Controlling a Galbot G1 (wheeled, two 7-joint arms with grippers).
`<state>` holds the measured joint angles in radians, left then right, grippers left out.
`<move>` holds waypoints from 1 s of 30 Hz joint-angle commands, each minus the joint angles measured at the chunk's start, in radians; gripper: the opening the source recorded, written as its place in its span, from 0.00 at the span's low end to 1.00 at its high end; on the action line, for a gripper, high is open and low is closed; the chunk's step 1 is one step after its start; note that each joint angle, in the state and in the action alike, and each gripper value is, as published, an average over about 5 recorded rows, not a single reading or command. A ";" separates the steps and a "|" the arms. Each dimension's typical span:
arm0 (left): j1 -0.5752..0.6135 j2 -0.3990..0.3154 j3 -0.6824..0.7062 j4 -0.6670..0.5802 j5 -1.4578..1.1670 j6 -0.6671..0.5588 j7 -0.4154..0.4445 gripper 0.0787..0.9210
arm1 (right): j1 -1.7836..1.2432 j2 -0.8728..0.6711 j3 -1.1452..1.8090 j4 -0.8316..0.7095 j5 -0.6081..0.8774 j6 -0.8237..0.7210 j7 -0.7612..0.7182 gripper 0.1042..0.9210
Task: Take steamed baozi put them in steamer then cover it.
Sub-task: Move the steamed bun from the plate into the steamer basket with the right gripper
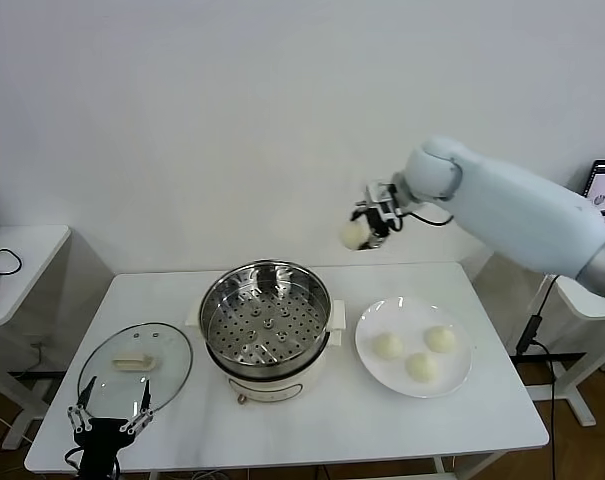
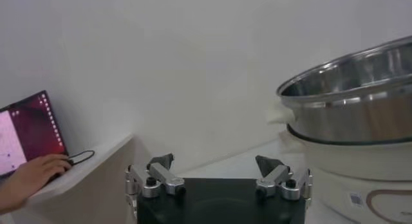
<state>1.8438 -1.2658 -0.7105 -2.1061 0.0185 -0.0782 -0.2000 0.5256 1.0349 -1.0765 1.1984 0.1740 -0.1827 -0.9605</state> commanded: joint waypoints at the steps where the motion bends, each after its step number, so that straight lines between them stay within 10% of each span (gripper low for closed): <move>1: -0.003 -0.001 -0.007 0.014 -0.007 -0.001 -0.001 0.88 | 0.093 0.204 -0.141 0.014 0.096 0.085 0.034 0.66; 30: 0.014 -0.017 -0.032 -0.025 -0.005 -0.002 -0.006 0.88 | -0.158 0.479 -0.164 -0.342 -0.454 0.545 0.085 0.67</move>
<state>1.8553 -1.2829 -0.7415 -2.1290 0.0120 -0.0799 -0.2049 0.4226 1.4567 -1.2418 0.9636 -0.1199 0.2358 -0.8953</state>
